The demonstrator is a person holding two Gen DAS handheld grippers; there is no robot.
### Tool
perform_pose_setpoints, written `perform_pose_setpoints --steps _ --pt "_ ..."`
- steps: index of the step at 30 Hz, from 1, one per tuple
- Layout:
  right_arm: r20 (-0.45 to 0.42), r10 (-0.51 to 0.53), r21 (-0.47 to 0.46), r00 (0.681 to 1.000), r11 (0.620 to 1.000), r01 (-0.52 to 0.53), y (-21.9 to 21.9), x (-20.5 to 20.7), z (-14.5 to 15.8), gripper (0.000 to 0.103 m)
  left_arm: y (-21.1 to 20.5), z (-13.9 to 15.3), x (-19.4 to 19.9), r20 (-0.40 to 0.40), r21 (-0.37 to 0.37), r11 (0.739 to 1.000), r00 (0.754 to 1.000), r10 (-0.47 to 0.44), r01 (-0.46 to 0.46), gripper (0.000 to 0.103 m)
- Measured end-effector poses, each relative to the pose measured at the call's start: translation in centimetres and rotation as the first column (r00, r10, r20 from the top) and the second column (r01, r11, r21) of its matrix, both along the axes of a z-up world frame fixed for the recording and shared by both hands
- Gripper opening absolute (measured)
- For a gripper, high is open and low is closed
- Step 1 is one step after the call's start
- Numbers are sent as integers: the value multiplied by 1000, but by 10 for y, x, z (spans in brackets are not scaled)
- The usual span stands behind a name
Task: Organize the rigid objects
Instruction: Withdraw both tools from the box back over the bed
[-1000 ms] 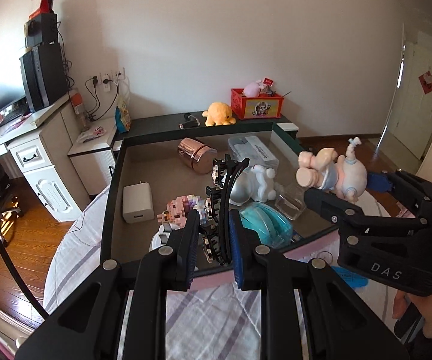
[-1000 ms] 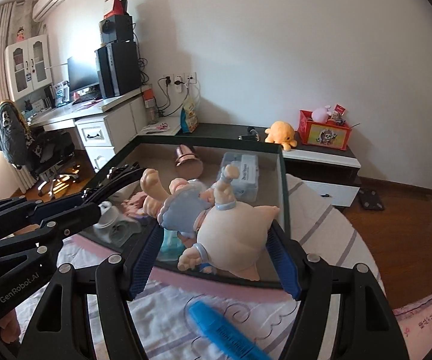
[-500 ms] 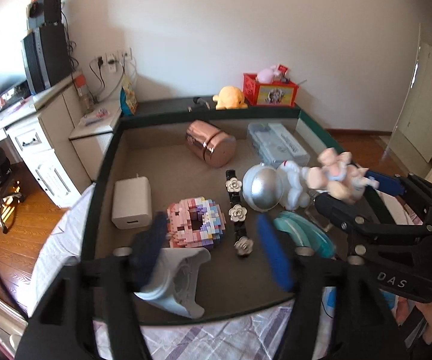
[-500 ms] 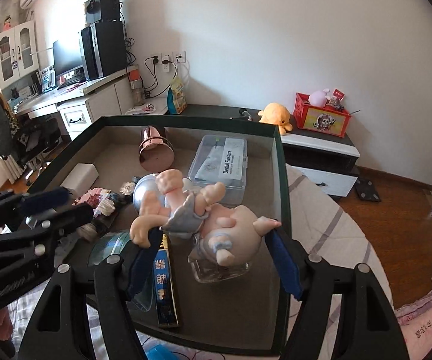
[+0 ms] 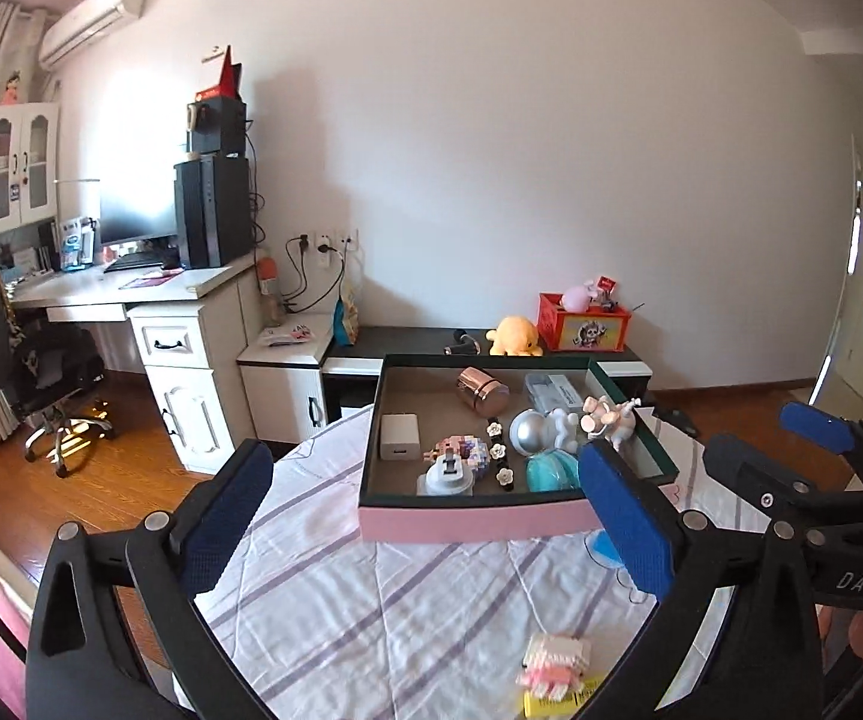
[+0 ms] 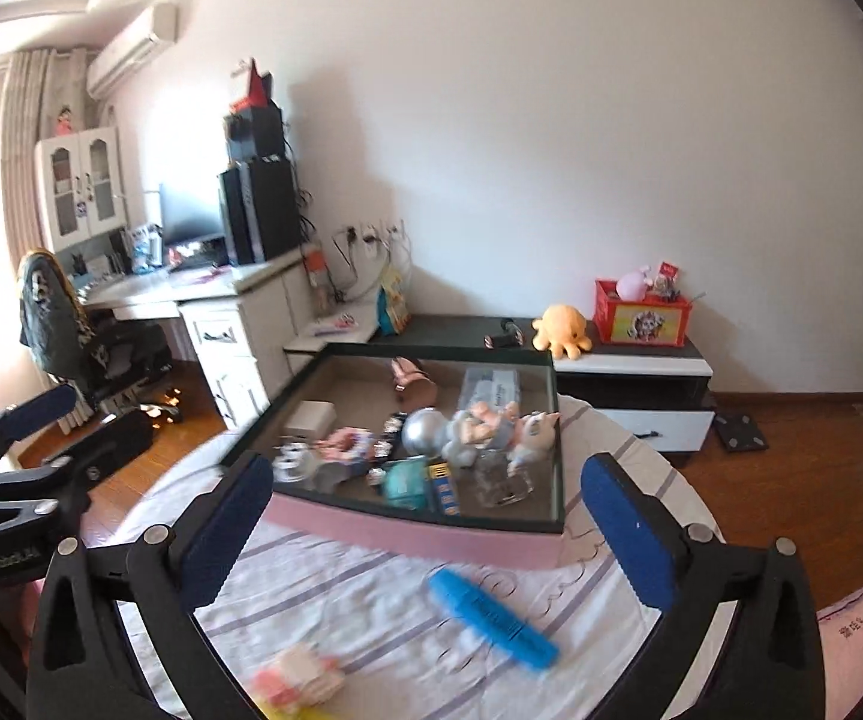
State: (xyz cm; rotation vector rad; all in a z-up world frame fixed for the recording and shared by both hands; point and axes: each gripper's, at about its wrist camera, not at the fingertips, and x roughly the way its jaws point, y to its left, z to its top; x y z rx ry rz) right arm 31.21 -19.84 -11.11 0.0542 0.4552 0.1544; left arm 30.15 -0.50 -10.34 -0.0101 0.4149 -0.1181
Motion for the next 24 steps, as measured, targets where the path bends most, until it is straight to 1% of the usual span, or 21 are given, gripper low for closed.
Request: perform_pose_setpoints --steps 1,3,7,12,18,24 --pt "23 -1 7 1000 1000 1 4 -16 6 103 3 3 -13 3 -2 1000 1000 9 -9 103" --pt "35 -7 1 999 1000 7 12 -41 16 103 7 8 -39 17 -17 1000 1000 4 -3 103" --pt "68 -4 6 998 1000 3 26 -91 30 103 13 19 -83 41 -11 1000 999 29 -28 103" --pt "129 -20 -5 991 1000 21 33 -145 45 103 16 36 -133 96 -9 999 995 36 -36 103" --pt "196 -54 -15 979 998 58 35 -196 64 103 13 56 -180 185 24 997 980 68 -74 103" --pt "232 -69 -25 970 997 76 39 -229 76 103 14 65 -205 219 31 996 973 73 -82 103"
